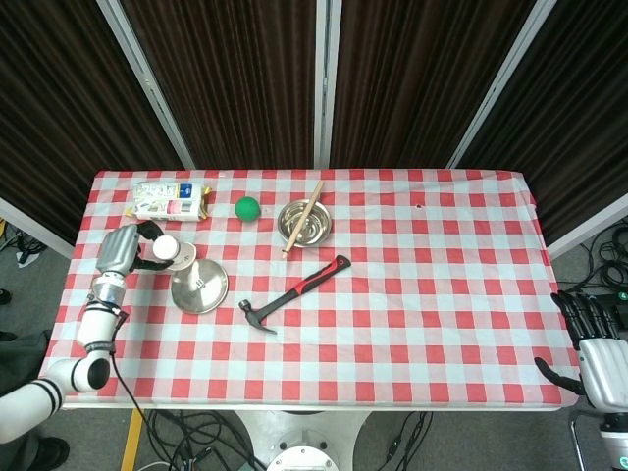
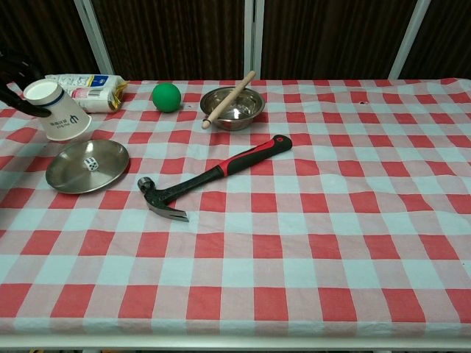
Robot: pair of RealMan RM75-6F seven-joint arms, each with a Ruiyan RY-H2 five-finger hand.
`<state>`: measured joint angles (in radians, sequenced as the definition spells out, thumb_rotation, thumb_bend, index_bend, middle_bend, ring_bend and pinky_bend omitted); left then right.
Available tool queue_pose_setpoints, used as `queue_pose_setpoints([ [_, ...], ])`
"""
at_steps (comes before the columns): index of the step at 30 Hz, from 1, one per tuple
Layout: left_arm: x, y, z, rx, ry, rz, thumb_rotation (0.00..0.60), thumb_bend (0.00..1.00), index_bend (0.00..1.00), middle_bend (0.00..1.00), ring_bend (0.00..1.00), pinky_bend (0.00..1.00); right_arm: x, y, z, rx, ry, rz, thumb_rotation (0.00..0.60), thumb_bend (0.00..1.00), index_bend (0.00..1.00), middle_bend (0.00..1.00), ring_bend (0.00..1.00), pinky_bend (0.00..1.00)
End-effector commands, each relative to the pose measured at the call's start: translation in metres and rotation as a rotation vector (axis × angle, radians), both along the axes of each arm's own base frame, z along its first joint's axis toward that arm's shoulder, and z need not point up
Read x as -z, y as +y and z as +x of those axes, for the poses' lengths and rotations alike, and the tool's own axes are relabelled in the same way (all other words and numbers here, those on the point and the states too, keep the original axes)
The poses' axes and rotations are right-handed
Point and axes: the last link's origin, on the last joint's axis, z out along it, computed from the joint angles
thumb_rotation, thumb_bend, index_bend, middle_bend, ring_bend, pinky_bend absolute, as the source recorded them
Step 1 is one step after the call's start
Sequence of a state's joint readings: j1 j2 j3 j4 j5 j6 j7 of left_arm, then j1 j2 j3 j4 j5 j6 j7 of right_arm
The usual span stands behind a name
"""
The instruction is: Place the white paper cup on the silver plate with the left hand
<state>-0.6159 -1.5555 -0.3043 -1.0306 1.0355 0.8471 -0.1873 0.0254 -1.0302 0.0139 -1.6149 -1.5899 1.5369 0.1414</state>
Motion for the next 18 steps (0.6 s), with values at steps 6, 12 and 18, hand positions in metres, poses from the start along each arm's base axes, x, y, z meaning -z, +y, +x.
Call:
queue_pose_setpoints([
  [6, 0.017, 0.016, -0.01, -0.075, 0.036, -0.032, 0.6, 0.08, 0.34, 0.33, 0.2, 0.33, 0.0, 0.0, 0.001, 0.003, 0.001, -0.001, 0.6, 0.12, 0.0, 0.07, 0.0, 0.0],
  [12, -0.001, 0.003, -0.017, -0.04, 0.077, 0.027, 0.6, 0.08, 0.29, 0.29, 0.18, 0.29, 0.0, -0.003, 0.003, -0.01, 0.003, 0.001, 0.6, 0.12, 0.0, 0.07, 0.0, 0.0],
  [18, -0.038, -0.039, -0.034, 0.016, 0.169, 0.065, 0.6, 0.08, 0.28, 0.29, 0.17, 0.29, -0.001, -0.003, 0.001, -0.009, 0.001, -0.001, 0.6, 0.12, 0.0, 0.07, 0.0, 0.0],
])
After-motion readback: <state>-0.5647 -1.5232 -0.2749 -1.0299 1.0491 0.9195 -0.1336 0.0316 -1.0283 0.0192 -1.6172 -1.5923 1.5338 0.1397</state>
